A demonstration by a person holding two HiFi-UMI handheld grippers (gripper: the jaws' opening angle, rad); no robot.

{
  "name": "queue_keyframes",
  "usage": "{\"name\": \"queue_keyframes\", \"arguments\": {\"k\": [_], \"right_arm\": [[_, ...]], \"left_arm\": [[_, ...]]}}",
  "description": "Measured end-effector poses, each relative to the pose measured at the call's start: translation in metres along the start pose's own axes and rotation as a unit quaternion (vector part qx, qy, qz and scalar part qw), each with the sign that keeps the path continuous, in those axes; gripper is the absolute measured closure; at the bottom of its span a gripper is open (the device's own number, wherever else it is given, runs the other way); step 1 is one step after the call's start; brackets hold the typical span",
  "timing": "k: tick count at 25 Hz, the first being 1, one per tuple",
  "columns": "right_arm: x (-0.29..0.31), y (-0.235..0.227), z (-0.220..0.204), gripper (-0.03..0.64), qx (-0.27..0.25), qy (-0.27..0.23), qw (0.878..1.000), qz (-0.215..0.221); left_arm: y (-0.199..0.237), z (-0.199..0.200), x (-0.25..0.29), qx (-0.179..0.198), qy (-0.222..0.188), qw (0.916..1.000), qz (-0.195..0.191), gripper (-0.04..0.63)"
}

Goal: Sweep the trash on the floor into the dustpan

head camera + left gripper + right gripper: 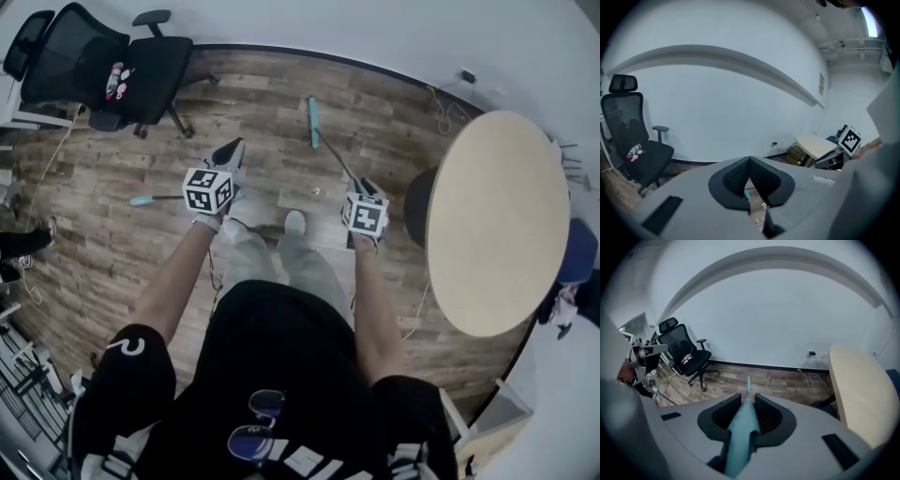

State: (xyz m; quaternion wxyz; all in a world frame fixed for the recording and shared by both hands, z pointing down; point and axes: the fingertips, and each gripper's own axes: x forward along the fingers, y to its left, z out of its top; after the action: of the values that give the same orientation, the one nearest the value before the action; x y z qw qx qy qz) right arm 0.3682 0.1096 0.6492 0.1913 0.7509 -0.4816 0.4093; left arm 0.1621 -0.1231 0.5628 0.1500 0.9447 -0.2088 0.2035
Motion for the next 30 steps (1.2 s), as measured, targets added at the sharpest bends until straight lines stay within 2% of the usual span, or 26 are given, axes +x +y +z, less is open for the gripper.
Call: {"name": "queue_keyframes", "arguments": {"k": [5,10,17,20,24,27,30], "right_arm": [[-0.018,-0.066,-0.034,0.531,0.055,0.01,0.997,-0.053],[-0.036,-0.124,-0.067,0.531,0.095,0.007,0.989,-0.111],[-0.037,-0.176,-0.129,0.531,0.156,0.046,0.975,-0.155],[-0.028,-0.188,-0.155,0.532,0.163,0.068,0.97,-0.165],[-0.006,-0.188,-0.193,0.531,0.143,0.116,0.969,-0.166],[0.005,-0.177,-0.217,0.531,0.132,0.153,0.966,-0.163],[0.011,-0.157,-0.227,0.531,0.124,0.158,0.969,-0.145]], "left_arm": [[-0.051,0.003,0.048,0.024,0.016,0.998,-0.057,0.598],[-0.098,-0.006,0.086,0.043,0.036,0.9924,-0.11,0.598],[-0.148,-0.022,0.126,0.059,0.055,0.9837,-0.161,0.598],[-0.162,-0.028,0.134,0.062,0.06,0.9807,-0.175,0.598],[-0.164,-0.045,0.137,0.061,0.072,0.9791,-0.18,0.598],[-0.158,-0.06,0.137,0.056,0.084,0.9796,-0.174,0.598],[-0.148,-0.07,0.131,0.05,0.091,0.9809,-0.165,0.598]]}}
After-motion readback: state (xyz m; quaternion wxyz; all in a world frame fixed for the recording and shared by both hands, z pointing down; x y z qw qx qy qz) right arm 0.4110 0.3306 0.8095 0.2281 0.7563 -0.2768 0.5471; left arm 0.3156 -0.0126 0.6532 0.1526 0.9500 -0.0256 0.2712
